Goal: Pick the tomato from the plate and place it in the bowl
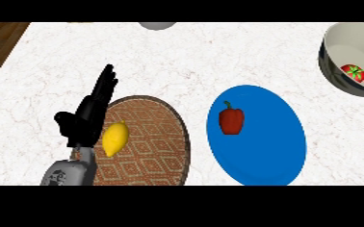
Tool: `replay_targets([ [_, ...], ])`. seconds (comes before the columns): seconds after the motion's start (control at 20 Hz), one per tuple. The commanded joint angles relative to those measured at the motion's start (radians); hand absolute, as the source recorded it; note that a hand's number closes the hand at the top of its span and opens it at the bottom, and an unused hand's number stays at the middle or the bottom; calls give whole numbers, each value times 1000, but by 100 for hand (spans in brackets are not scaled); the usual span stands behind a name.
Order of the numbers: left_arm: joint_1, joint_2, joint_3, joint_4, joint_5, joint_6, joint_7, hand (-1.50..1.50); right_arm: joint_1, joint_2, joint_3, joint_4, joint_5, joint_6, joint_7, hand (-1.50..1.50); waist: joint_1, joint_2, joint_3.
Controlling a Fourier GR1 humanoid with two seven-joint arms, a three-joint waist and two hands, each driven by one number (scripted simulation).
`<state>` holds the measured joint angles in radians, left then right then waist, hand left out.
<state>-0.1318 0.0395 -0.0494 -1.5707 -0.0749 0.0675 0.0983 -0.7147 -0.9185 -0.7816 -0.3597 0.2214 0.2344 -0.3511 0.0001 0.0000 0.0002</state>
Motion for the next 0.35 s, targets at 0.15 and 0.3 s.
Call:
replay_targets([
  [0.15,28,20,18,16,1,-23,-54,0,104,10,21,-66,-77,94,-23,-150,3,0,0],
  [0.3,-14,11,17,-12,13,-19,24,0,168,20,21,-78,-109,111,-62,-150,2,1,0],
])
